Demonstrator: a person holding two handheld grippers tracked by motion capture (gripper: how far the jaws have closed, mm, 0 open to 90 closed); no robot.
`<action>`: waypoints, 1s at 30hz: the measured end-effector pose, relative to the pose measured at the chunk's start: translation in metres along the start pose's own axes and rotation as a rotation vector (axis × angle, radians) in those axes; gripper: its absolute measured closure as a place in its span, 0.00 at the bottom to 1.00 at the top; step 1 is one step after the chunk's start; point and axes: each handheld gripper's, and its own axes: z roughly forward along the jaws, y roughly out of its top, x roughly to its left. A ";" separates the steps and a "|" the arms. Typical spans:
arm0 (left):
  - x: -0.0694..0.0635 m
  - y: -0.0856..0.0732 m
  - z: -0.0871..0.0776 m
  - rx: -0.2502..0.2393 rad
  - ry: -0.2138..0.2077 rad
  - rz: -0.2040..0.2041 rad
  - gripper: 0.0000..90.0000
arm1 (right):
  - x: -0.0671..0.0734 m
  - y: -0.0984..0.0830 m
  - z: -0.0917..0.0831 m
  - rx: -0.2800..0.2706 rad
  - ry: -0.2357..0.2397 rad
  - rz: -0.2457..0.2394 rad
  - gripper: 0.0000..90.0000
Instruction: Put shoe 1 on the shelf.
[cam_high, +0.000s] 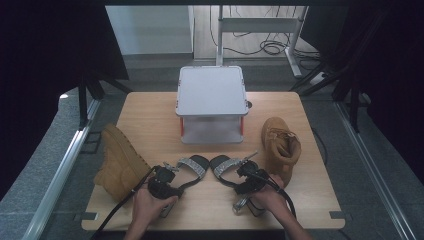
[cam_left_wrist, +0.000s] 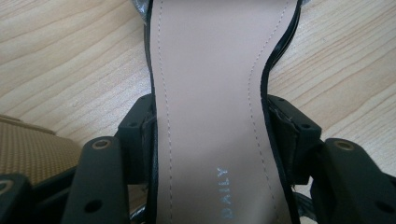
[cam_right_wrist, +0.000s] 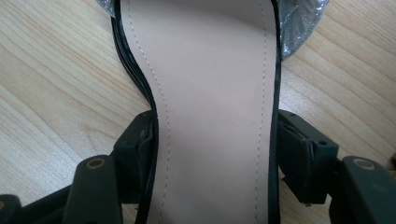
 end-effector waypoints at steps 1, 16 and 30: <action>0.000 0.000 0.000 0.000 0.000 0.001 0.45 | 0.000 0.000 0.000 0.000 0.000 0.000 0.40; 0.002 0.001 -0.012 -0.077 -0.026 -0.018 0.46 | -0.003 -0.004 -0.013 -0.058 0.022 0.039 0.41; 0.004 0.006 -0.019 -0.104 -0.030 -0.033 0.46 | -0.008 -0.001 -0.022 -0.096 0.045 0.068 0.42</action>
